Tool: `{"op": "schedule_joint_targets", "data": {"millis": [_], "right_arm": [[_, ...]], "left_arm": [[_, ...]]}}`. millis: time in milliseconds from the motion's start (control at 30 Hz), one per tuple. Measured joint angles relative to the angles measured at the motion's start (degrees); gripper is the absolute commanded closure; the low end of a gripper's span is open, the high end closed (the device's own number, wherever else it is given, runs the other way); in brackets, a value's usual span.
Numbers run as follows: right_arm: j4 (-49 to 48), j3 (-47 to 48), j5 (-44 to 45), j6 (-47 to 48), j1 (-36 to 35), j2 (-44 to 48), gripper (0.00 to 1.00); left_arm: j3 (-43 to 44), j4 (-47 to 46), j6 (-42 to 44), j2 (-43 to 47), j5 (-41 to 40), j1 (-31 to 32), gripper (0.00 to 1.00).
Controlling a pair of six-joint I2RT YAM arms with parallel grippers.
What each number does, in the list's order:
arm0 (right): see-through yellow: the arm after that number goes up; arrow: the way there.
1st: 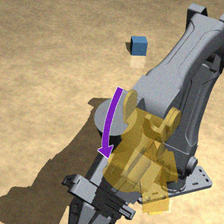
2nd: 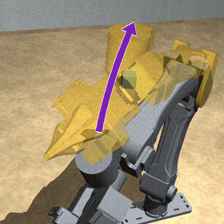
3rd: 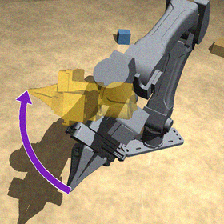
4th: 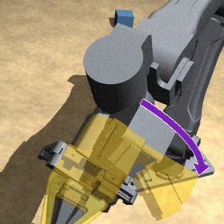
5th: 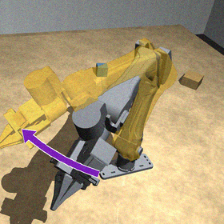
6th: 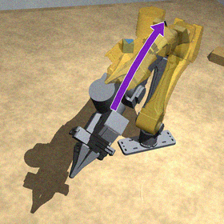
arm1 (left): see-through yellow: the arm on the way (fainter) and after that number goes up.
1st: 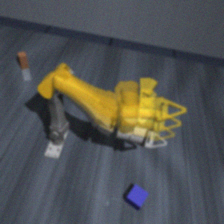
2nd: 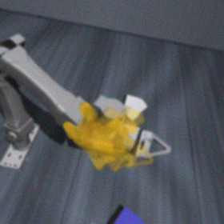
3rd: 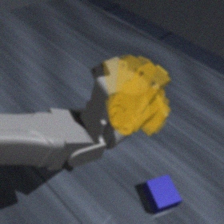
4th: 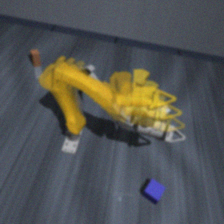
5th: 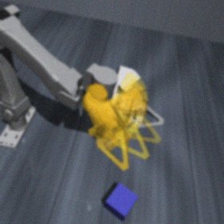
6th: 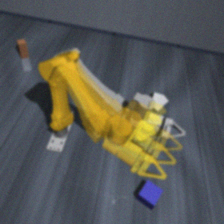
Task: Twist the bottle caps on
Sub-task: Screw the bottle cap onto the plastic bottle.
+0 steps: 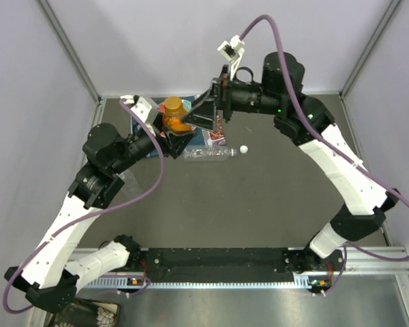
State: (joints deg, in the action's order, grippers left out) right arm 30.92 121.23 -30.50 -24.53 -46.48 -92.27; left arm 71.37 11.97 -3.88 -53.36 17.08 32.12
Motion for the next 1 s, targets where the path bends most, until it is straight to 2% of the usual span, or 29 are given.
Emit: {"op": "schedule_joint_targets", "data": {"millis": [200,267,367,433,533,600,667,800,900,1000], "right_arm": [[-0.5,-4.8,-10.3,2.8,2.3,6.6,0.01],[-2.1,-5.6,-12.7,3.5,2.9,8.2,0.01],[-7.4,-8.0,-17.3,2.8,4.5,10.2,0.01],[-13.2,-10.9,-21.0,0.6,5.5,10.9,0.01],[-27.6,-17.4,-27.1,-6.9,6.2,10.8,0.03],[-37.8,-21.2,-30.3,-13.2,6.4,9.9,0.08],[-47.8,-22.7,-33.0,-19.9,6.5,7.7,0.15],[-64.7,-22.5,-36.7,-32.3,6.3,2.5,0.22],[-72.3,-22.3,-38.8,-37.8,5.6,0.5,0.26],[-75.2,-21.8,-40.7,-40.0,4.2,-0.1,0.28]], "left_arm": [[-1.3,-0.2,-0.8,-0.2,7.7,-0.1,1.0],[-1.6,-1.0,-1.7,-0.2,12.3,-0.2,1.0],[-2.7,-4.4,-4.7,-0.2,23.6,-0.2,1.0],[-3.7,-7.8,-7.6,-0.5,31.1,-0.1,1.0],[-4.5,-12.2,-11.5,-1.4,40.4,-0.1,1.0],[-4.5,-14.2,-13.5,-2.1,45.0,0.2,1.0],[-4.5,-15.6,-15.0,-2.5,48.1,0.6,1.0],[-4.5,-17.6,-17.0,-2.8,52.0,1.5,1.0],[-4.5,-18.4,-17.5,-2.8,53.1,1.6,1.0],[-4.5,-18.7,-17.7,-2.8,53.4,1.6,1.0]]}}
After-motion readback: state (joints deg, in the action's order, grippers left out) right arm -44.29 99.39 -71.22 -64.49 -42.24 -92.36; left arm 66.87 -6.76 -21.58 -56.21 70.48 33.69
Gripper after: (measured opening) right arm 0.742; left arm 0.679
